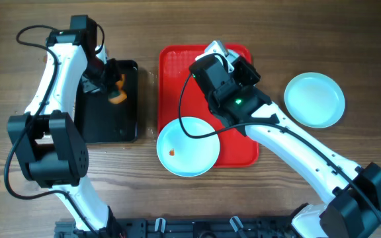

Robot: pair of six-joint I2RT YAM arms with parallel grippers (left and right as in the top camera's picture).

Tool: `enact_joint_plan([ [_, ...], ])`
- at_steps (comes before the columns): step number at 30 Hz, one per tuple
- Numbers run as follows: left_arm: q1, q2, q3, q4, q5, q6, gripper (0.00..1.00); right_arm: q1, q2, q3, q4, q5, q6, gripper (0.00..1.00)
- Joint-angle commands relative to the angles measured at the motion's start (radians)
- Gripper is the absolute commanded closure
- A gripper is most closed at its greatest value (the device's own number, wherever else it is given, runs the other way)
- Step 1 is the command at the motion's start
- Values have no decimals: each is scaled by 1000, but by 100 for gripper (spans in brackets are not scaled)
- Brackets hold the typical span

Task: Clean dirty plates on tray and stack at the side
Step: 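Tilt held plate toward left gripper and scrub its face with sponge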

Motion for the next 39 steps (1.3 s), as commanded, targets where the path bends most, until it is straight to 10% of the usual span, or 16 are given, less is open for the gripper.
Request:
enact_joint_plan([
  [1, -26, -8, -3, 53, 193, 40, 96, -66, 6, 16, -32, -185, 233, 96],
  [20, -318, -7, -10, 255, 312, -10, 96, -203, 132, 11, -102, -294, 441, 96],
  [28, -453, -7, -263, 660, 311, -326, 96, -204, 141, 11, -104, -249, 443, 96],
  [39, -538, 13, -451, 1000, 192, -386, 96, -204, 141, 11, -104, -250, 422, 96],
])
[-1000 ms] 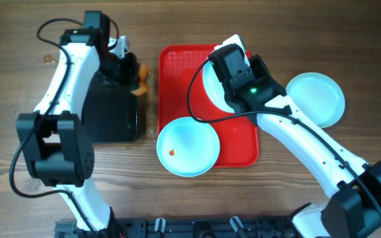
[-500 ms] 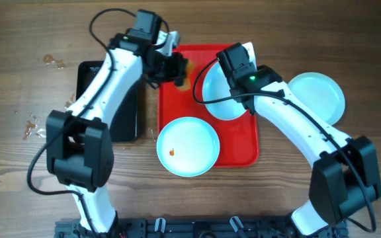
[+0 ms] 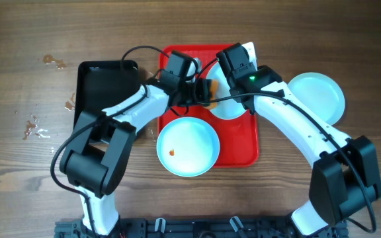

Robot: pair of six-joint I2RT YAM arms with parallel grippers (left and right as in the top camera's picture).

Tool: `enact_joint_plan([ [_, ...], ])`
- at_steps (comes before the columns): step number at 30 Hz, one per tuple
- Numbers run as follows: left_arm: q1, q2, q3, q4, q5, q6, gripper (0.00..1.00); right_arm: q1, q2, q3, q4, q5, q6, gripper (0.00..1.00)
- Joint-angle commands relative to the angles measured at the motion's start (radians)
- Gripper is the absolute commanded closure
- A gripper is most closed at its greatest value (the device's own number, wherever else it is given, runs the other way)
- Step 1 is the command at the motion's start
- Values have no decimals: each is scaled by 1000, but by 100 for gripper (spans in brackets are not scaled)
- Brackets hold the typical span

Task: Clean dirty plates on tray and stack at the side
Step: 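Tilt held plate toward left gripper and scrub its face with sponge, then return sponge to black tray with left gripper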

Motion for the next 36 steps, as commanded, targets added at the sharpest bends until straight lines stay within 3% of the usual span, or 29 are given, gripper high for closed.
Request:
enact_joint_plan([
  [1, -22, 25, -14, 40, -66, -22, 96, 0, 6, 12, -1, 29, -3, 96],
  [14, 59, 105, -14, 23, -227, -24, 96, 0, 6, 12, -19, 29, -4, 95],
  [24, 150, -82, 30, -61, -243, -17, 96, 0, 6, 12, -24, 37, -3, 96],
  [28, 229, -169, 30, -182, -245, -5, 96, 0, 6, 12, -23, 48, -4, 96],
  [32, 314, -275, 30, -338, -270, 98, 96, 0, 4, 12, -9, 48, -18, 96],
  [36, 410, -295, 23, -536, -389, 165, 96, 10, -24, 12, 67, 48, -182, 96],
])
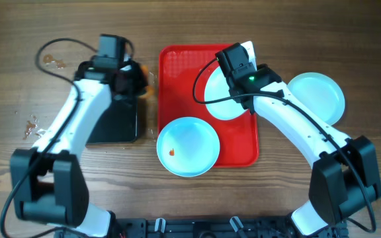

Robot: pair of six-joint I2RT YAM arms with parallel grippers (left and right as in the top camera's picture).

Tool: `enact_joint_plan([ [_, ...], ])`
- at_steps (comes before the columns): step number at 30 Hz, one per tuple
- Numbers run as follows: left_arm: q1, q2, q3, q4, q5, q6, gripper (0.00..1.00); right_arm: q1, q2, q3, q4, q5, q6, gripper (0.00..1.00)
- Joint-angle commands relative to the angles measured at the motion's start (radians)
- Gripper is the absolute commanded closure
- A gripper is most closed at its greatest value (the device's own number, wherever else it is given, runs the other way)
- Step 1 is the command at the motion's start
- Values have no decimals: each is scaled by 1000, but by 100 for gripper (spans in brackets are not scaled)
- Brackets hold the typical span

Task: Clean dirty plates on tray and stack at the side
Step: 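Return sponge to black tray with left gripper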

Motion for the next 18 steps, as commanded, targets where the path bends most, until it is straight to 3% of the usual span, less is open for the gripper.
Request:
enact_joint_plan([
  [1, 81, -11, -15, -89, -95, 129, 96, 16, -36, 12, 59, 22, -172, 96],
  [7, 175, -2, -170, -42, -109, 150, 96, 52, -73, 12, 80, -23, -201, 96],
  [11, 196, -2, -267, 47, -76, 203, 96, 43, -73, 12, 74, -133, -96, 96],
  [18, 193, -2, -278, 84, -64, 206, 91, 29, -66, 9, 73, -211, -39, 96],
])
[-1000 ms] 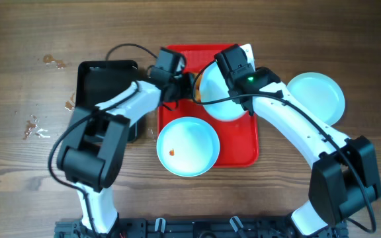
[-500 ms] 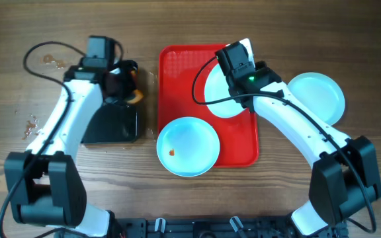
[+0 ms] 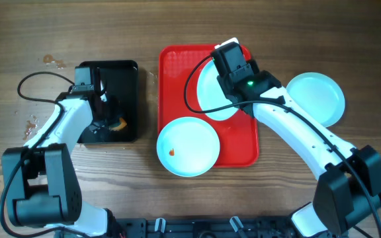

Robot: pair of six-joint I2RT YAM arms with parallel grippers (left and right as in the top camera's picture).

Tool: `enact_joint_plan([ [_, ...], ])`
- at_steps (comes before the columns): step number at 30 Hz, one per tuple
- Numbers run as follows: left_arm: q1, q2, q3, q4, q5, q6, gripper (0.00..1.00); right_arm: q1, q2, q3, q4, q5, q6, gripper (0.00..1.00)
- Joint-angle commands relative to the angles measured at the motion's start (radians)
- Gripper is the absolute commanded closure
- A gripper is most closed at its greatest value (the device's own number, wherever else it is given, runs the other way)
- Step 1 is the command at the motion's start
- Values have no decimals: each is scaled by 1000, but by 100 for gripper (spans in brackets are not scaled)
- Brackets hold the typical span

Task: Clean dirty plates on tray and stack at the side
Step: 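Return sponge to black tray with left gripper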

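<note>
On the red tray lies a pale blue plate, its far rim under my right gripper, which seems shut on that rim; the wrist hides the grip. A second pale blue plate with a small orange stain lies over the tray's front left corner. My left gripper is over the black tray, shut on an orange sponge. A clean pale blue plate rests on the table at the right.
Wet spots and crumbs mark the wooden table left of the black tray. The right arm crosses the red tray's right edge. A black rail runs along the table's front edge.
My left gripper has moved with the sponge from the black tray's far right corner to its front part. The plate in my right gripper has shifted slightly left on the red tray.
First my left gripper held the sponge over the black tray while my right gripper was at the far end of the red tray. Then the sponge was against the plate held by my right gripper. After that the sponge was back at the black tray, where it is now.
</note>
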Motion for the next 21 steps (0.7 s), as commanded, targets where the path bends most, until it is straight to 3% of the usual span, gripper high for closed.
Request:
enact_joint_plan([
  [1, -2, 2, -1, 19, 16, 24, 87, -29, -4, 9, -4, -108, 84, 96],
  [8, -2, 2, -1, 18, 16, 24, 82, -151, 107, 9, -16, -349, 132, 96],
  [10, -2, 2, -1, 18, 16, 21, 72, -161, 135, 9, -13, -398, 132, 94],
  [15, -2, 2, -1, 19, 16, 21, 56, -164, 225, 9, -16, -420, 163, 67],
  [19, -2, 2, -1, 18, 16, 21, 43, -164, 274, 9, -10, -425, 189, 65],
  [21, -2, 2, -1, 18, 16, 21, 29, -167, 285, 9, -8, -425, 191, 64],
])
